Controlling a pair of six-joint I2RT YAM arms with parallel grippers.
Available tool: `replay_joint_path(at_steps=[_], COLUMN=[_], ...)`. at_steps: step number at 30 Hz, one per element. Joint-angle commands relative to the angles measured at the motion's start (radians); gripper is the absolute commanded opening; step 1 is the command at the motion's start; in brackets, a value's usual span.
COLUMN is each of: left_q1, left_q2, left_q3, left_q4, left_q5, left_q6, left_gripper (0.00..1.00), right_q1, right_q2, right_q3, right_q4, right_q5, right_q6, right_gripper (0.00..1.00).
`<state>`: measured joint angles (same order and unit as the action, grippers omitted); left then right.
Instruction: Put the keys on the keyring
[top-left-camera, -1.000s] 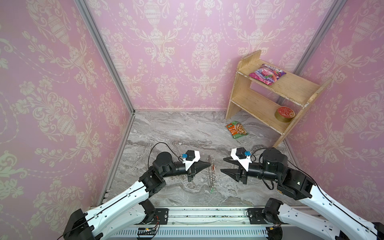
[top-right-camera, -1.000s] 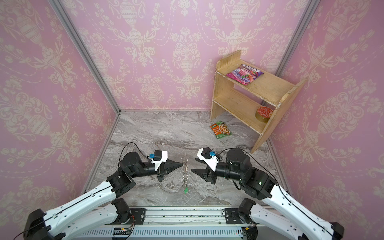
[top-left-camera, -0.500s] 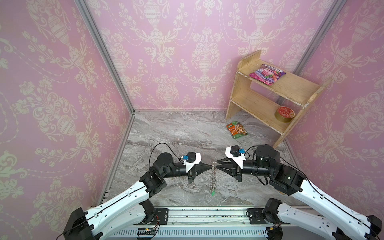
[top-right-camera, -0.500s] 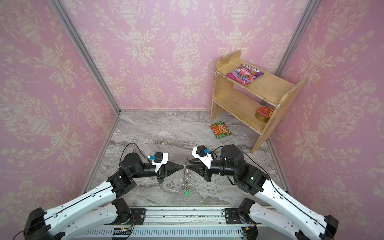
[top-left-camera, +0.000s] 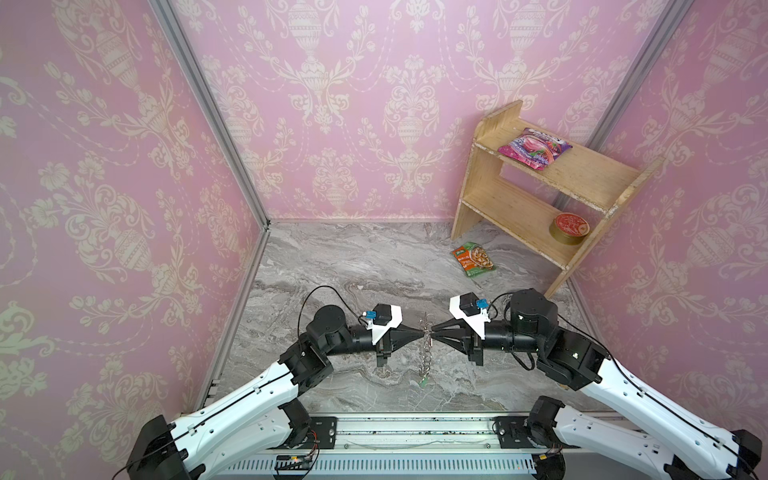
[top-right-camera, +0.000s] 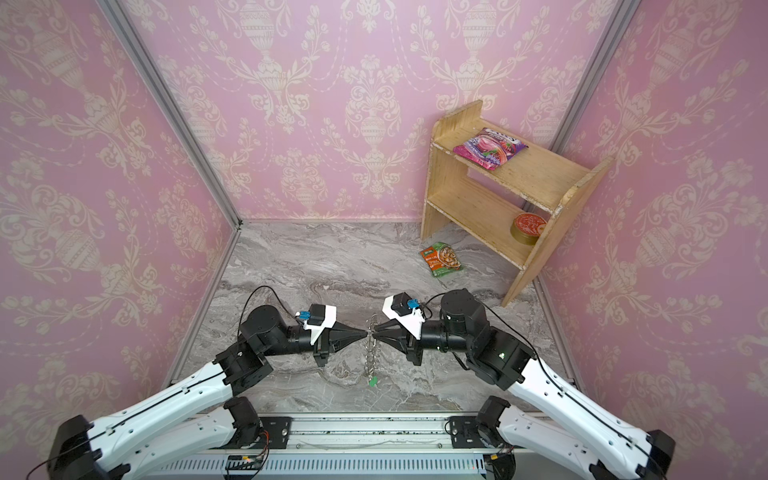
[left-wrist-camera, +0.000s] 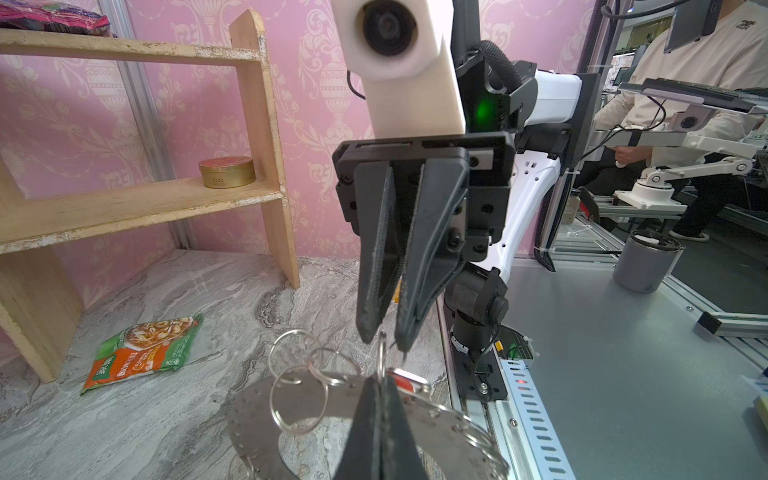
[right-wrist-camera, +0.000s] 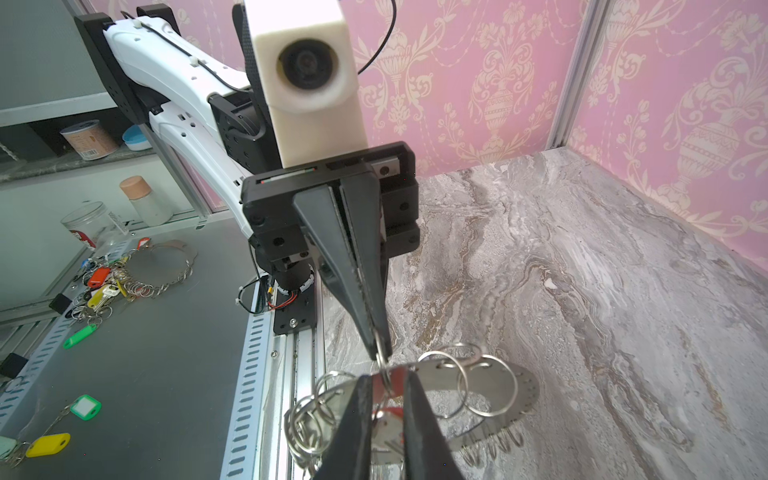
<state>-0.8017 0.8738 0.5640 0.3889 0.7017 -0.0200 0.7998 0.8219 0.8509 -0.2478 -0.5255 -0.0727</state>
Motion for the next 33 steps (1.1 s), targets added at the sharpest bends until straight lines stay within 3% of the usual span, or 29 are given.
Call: replay_joint_path(at_steps=[1,10,18,26,29,33], left_q1=[-0.006,-0.007,-0.008,-0.008,-0.008,-0.009], left_q2=[-0.009,-0.01,-0.007,-0.001,-0.009,-0.013], left_q3=[0.028,0.034,0.034,0.055,0.082,0.109], left_q4=[0.05,0.048,0.05,-0.033,-0.128,-0.221], left_q5=[0.028,0.032,0.032,-0.001,-0.032,-0.065], left_q6=[0.006,0.014,0.014,0.024,0.041,0.058], left_gripper=[0.0,0.0,0.0,0.0,0.08,0.26], right_q1=[-0.007,-0.014,-0.018,-0.018,-0.017,-0.018], right_q2=[0.01,0.029,0.022,0.024,0.035,0.054], right_q3=[-0.015,-0.012,-0.01,0.024,0.066,0.112], right_q4=[0.005,0.004,0.008,-0.068,-0.167,-0.263], right_q5=[-0.026,-0.05,-0.053,-0.034,-0.001,0.036], right_q6=[0.025,0.027,0.026,-0.022,-0.072,-0.11], right_gripper=[0.14,0.13,0.0,0.0,0.0,0.0])
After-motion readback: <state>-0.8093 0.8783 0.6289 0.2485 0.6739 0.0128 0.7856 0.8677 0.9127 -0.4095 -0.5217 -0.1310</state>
